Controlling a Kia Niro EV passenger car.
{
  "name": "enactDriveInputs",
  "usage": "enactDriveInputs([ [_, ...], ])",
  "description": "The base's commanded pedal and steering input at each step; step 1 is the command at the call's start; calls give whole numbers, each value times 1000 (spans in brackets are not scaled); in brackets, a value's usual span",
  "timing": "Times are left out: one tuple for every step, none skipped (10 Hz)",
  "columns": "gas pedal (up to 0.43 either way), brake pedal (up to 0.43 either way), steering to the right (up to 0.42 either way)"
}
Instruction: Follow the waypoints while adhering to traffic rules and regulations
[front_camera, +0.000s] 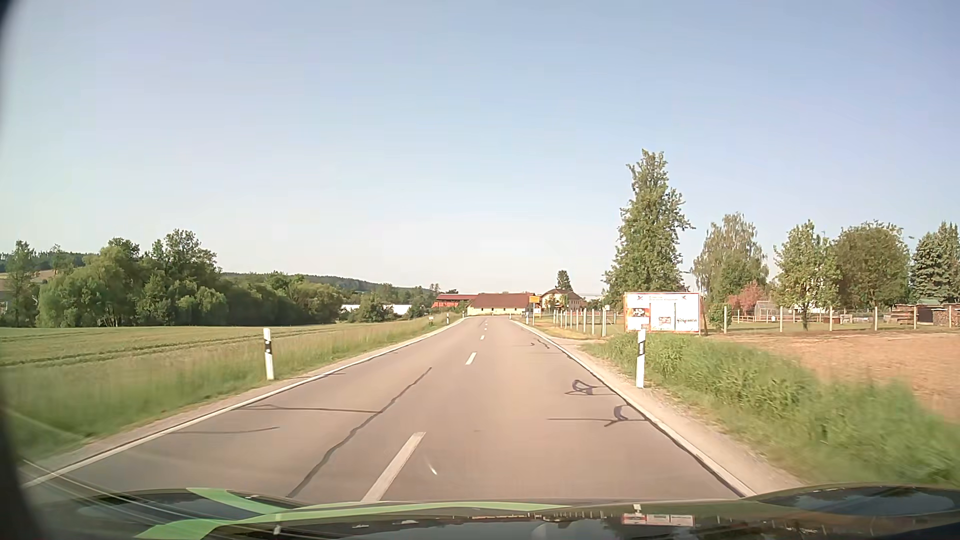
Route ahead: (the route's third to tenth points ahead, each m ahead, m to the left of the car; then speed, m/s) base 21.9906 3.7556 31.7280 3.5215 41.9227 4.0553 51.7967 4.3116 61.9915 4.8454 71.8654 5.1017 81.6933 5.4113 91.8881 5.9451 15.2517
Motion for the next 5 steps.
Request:
enactDriveInputs([
  [0, 0, -5],
  [0, 0, -5],
  [0, 0, -5],
  [0, 0, -5],
  [0, 0, -5],
])
